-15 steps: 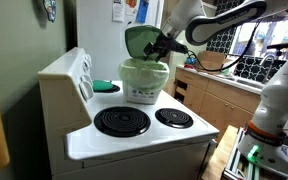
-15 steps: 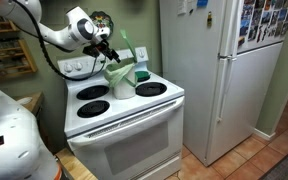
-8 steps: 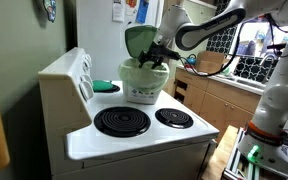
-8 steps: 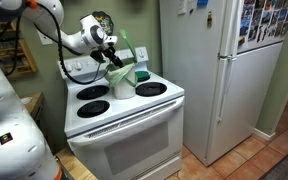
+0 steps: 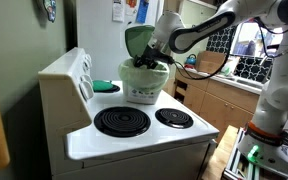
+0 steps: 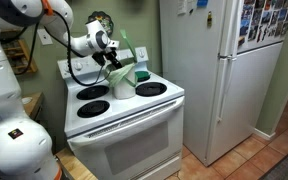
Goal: Open the lid of the waste bin, take the paper towel out of it, then close the lid
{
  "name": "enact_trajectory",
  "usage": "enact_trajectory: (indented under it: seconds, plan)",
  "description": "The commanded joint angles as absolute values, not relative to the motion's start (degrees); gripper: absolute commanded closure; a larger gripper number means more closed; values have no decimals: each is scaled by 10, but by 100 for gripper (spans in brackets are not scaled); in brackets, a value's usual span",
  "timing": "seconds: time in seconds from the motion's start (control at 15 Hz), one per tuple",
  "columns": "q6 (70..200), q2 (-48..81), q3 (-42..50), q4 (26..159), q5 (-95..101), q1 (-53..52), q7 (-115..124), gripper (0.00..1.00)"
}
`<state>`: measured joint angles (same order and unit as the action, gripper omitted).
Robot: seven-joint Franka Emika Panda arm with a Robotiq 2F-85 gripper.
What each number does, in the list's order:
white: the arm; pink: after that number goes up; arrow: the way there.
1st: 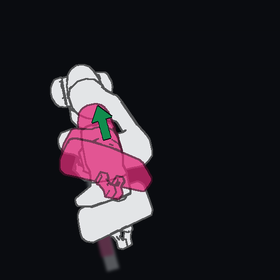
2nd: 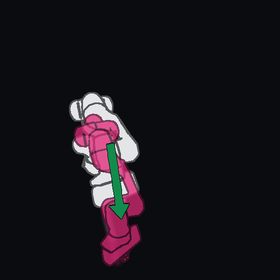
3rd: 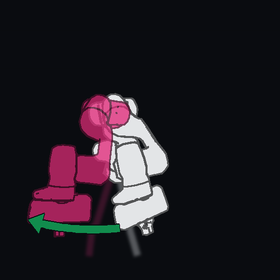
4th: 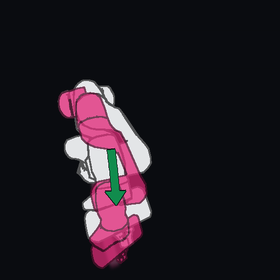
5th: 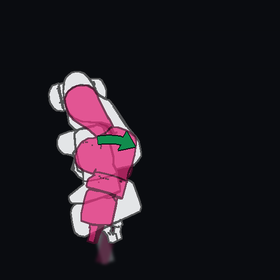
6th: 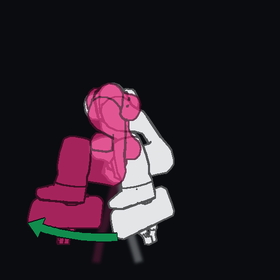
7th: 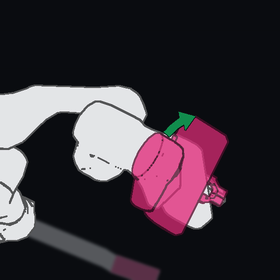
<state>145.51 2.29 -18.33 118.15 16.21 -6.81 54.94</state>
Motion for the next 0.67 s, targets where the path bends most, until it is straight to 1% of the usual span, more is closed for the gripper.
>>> enact_trajectory:
  seconds: [0.0,0.33,0.4,0.6]
  plan:
    - [1477,37,-153,1178,146,-97,550,60]
    - [1498,43,-135,1180,135,-111,550,97]
    - [1500,43,-133,1180,134,-114,551,100]
    - [1497,35,-128,1180,136,-118,552,100]
